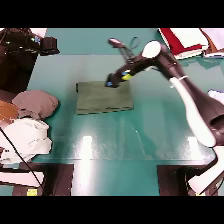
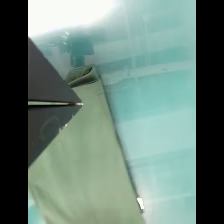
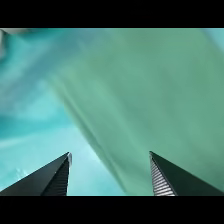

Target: Fold the shirts.

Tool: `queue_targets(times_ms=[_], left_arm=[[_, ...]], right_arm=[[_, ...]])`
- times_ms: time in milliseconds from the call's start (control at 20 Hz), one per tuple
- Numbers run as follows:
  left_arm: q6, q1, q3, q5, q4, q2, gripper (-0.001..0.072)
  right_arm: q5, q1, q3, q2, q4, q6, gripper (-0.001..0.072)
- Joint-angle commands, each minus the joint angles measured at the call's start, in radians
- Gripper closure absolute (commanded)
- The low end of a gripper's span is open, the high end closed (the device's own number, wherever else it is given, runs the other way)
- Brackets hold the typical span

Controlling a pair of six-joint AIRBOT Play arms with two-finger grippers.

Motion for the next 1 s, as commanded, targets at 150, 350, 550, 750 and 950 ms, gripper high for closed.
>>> queue_targets(times_ms=[150, 350, 550, 750, 950], left_arm=[[0.037, -0.052, -0.001, -0.013, -0.001, 0.005, 0.067], [0.045, -0.101, -0.001, 0.027, -0.002, 0.001, 0.067], [0.06, -0.127, -0.001, 0.029, -0.002, -0.006, 0.067], [0.063, -0.127, -0.001, 0.025, -0.002, -0.006, 0.067], [0.062, -0.127, -0.001, 0.006, -0.002, -0.006, 0.067]], right_arm=[[-0.013, -0.333, -0.401, 0.137, 0.014, 0.111, -0.0003], [-0.136, -0.381, -0.532, 0.082, 0.212, 0.064, 0.0025], [-0.137, -0.294, -0.48, -0.037, 0.322, 0.039, 0.0032], [-0.137, -0.173, -0.327, -0.161, 0.386, 0.038, 0.004], [-0.138, -0.098, -0.23, -0.233, 0.392, 0.024, 0.0462]])
